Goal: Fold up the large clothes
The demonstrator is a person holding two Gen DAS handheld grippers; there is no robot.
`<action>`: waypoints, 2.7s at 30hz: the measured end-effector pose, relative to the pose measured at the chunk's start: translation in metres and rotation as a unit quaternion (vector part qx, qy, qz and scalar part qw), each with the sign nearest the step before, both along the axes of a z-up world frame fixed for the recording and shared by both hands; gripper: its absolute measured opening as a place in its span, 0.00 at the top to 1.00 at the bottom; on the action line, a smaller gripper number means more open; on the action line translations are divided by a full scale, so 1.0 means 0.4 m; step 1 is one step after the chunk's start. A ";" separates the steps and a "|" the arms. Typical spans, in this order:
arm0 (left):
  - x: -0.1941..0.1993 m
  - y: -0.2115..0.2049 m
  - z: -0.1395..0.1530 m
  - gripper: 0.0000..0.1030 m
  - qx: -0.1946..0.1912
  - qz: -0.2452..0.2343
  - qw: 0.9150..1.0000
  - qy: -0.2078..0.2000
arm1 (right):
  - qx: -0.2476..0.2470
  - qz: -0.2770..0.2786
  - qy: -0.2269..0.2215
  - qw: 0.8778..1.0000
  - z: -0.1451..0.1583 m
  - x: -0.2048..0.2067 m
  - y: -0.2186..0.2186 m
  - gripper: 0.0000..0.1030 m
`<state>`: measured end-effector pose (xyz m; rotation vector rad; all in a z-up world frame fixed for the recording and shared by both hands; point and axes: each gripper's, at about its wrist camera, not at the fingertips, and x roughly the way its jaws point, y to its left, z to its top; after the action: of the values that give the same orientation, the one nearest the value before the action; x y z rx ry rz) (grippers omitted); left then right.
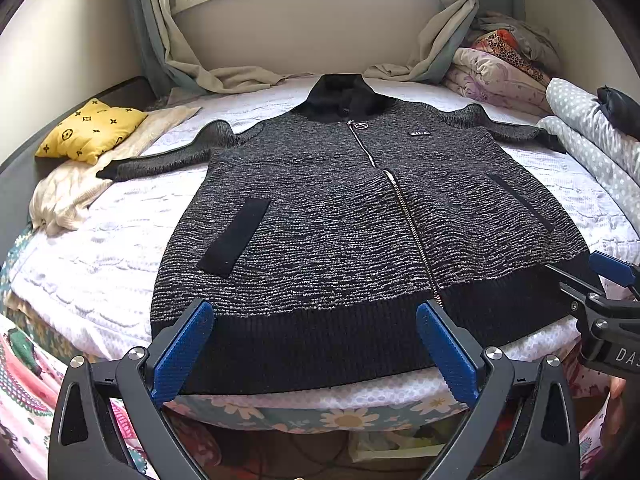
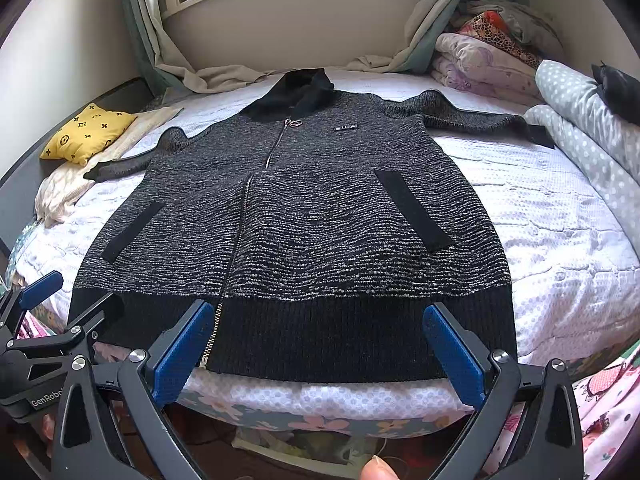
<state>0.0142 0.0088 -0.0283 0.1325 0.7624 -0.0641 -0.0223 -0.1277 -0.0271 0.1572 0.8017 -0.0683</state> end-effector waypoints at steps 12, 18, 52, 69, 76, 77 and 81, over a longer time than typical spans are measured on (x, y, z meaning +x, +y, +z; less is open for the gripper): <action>0.003 0.004 -0.003 0.00 0.001 0.004 1.000 0.006 | 0.003 -0.001 0.004 1.000 -0.006 0.001 -0.005 0.00; 0.012 0.013 -0.007 0.00 -0.001 0.011 1.000 0.016 | 0.012 -0.001 0.015 1.000 -0.014 0.005 -0.012 0.00; 0.586 0.153 0.106 0.00 -0.016 0.069 0.993 0.089 | -0.051 0.051 0.053 0.996 0.085 0.530 -0.109 0.00; 0.895 0.554 0.048 0.00 -0.085 0.235 0.960 0.126 | -0.059 0.036 0.124 0.990 -0.098 0.735 -0.138 0.00; 0.960 0.799 0.022 0.05 -0.171 0.307 0.929 0.119 | -0.051 0.034 0.145 0.988 -0.131 0.762 -0.140 0.00; 0.966 0.821 0.013 0.06 -0.178 0.314 0.925 0.120 | -0.048 0.034 0.147 0.987 -0.135 0.766 -0.141 0.00; 0.979 0.901 -0.044 0.16 -0.215 0.340 0.905 0.137 | -0.049 0.032 0.156 0.986 -0.154 0.775 -0.142 0.00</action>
<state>0.4059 0.3690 -0.0459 -0.5800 1.0217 0.4220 0.2875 -0.1845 -0.0887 0.0273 1.1126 -0.0729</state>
